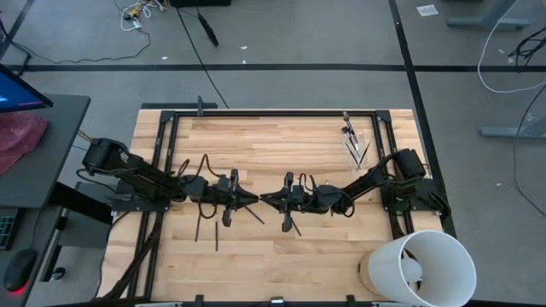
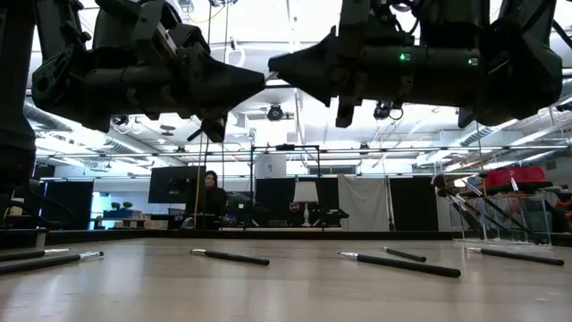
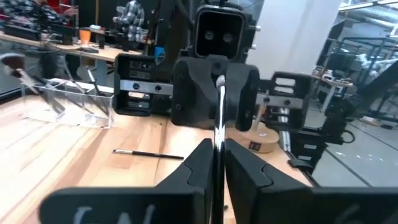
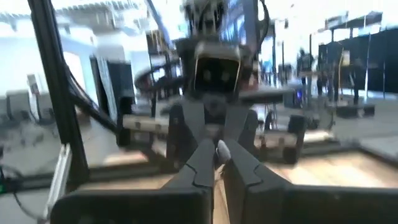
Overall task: Put items in baskets/containers
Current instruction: Put the eyeshadow brush into the transparent organizer
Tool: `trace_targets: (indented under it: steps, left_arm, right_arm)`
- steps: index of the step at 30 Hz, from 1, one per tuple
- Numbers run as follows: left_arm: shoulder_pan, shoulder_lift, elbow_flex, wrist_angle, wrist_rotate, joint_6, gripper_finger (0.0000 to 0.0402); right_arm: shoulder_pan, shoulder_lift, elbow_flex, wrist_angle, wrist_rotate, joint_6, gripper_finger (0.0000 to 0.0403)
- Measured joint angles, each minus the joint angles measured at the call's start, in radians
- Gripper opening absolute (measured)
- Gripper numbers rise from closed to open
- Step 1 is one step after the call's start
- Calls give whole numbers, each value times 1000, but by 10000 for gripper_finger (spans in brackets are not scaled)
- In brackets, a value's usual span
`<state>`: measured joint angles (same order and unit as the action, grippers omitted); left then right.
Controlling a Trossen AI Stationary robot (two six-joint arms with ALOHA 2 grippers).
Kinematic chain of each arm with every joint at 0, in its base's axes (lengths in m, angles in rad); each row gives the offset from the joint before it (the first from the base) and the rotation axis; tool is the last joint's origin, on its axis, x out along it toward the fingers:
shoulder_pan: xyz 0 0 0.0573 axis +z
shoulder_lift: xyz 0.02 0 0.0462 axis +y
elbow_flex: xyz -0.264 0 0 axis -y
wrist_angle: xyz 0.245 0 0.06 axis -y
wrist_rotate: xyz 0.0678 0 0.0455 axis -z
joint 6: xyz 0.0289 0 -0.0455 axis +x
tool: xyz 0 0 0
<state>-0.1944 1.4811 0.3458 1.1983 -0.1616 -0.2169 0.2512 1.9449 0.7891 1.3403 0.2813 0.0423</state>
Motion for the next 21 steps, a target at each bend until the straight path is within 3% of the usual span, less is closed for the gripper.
trace_targets:
  steps: [4, 12, 21]
  left_arm:
    - [4, -1, 1, -26, -47, 0, 87]
    - [2, -2, 1, -92, -110, -8, 186]
    - [2, -2, 1, -96, -109, -7, 208]
  right_arm:
    - [11, -88, 0, -267, 50, 49, 9]
    - [44, -501, 0, -1045, 223, 215, 7]
    - [34, -940, 0, -1878, 380, 598, 7]
